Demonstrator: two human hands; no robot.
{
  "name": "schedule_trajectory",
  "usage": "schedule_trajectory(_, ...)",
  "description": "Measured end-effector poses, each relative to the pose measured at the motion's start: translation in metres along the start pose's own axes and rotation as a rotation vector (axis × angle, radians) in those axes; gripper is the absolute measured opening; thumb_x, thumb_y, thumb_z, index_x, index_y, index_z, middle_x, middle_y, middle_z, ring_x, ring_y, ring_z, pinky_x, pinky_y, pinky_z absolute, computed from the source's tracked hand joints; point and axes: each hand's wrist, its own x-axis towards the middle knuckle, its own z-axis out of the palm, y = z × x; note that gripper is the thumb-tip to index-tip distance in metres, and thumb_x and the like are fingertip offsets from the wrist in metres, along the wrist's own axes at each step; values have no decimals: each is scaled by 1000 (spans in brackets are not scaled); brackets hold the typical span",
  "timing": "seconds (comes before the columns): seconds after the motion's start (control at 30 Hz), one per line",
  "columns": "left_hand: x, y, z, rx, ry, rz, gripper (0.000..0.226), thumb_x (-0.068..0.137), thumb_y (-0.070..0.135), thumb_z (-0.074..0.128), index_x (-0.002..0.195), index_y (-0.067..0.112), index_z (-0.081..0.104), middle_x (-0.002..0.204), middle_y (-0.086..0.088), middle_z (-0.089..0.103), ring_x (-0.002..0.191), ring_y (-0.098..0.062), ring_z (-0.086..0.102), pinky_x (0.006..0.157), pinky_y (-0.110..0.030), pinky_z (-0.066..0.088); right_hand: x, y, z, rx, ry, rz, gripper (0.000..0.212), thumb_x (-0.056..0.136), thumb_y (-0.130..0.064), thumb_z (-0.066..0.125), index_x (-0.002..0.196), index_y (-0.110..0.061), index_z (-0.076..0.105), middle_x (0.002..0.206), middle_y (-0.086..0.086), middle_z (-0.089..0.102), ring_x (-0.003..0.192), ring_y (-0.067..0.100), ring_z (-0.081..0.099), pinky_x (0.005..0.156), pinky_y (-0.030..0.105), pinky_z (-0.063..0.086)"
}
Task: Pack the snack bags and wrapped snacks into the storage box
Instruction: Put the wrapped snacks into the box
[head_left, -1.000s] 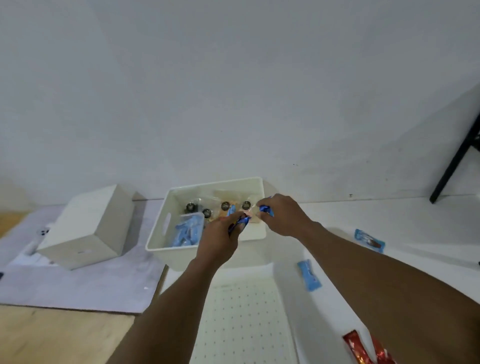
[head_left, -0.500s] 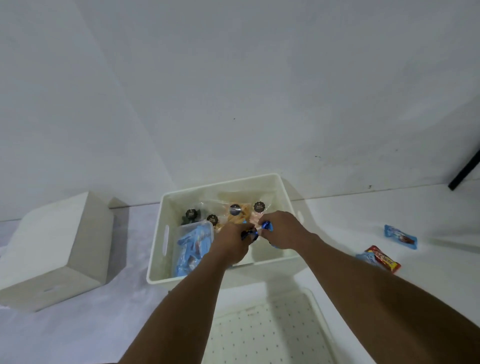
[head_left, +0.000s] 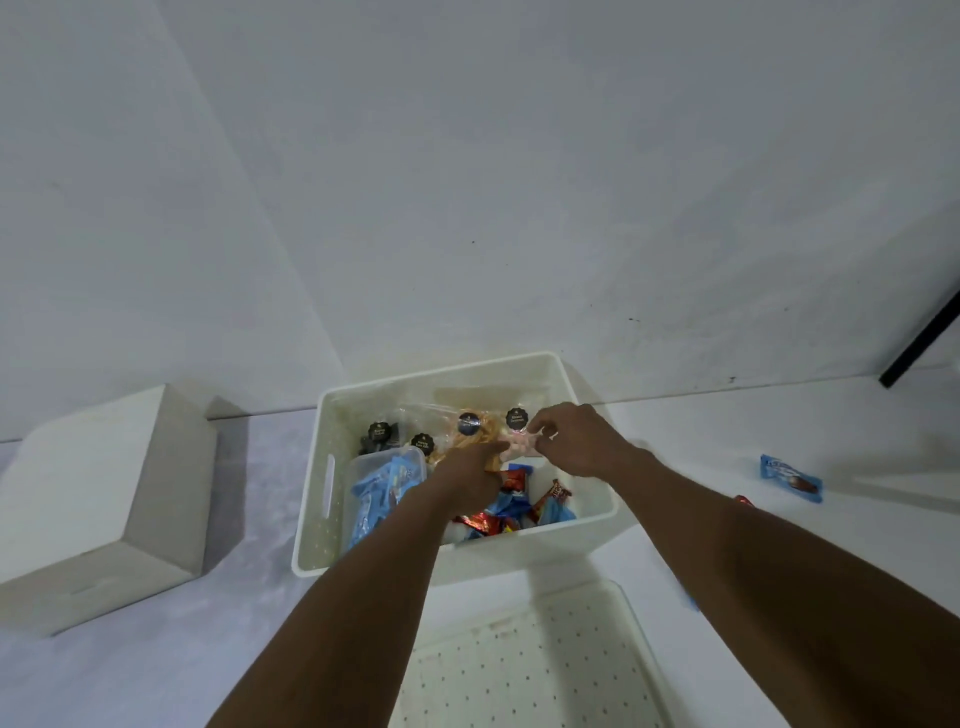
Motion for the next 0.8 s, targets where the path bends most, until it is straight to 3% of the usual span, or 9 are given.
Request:
schedule_trajectory(0.2,-22,43,7,54,221,94,50,94,31,53,144,33,46,138,-6,60,124,-29,57,98,-37,48,-45,34,-36,-10,276,-17,18,85,-21,61,100,-23,70,94,0,70,92,22,65,83,37,54)
schedule_trajectory(0.43,-77,114,82,144,436,277,49,96,43,51,142,26,49,133,-3,58,124,-24,51,98,-38,47,-145,122,-50,-153,277,32,28,91,-34,58,118,-26,61,110,-1,62,109,21,54,89,38,49)
schedule_trajectory(0.57,-105,148,161,156,417,246,55,92,50,51,142,28,48,136,-2,56,127,-24,48,102,-39,46,-219,187,-49,-129,253,86,41,85,-37,65,124,-25,58,116,-2,60,115,22,52,88,34,48)
schedule_trajectory(0.63,-117,164,202,175,366,209,60,91,53,49,145,27,44,143,-5,51,133,-27,43,105,-39,43,-258,222,-44,-181,241,108,55,85,-48,64,134,-26,53,130,-2,57,124,21,48,97,35,46)
schedule_trajectory(0.8,-139,191,296,241,157,38,74,92,69,30,156,35,13,166,-6,10,153,-34,3,121,-53,20,-332,291,-19,-278,124,208,89,78,-78,47,152,-33,27,162,-1,24,151,25,17,114,50,32)
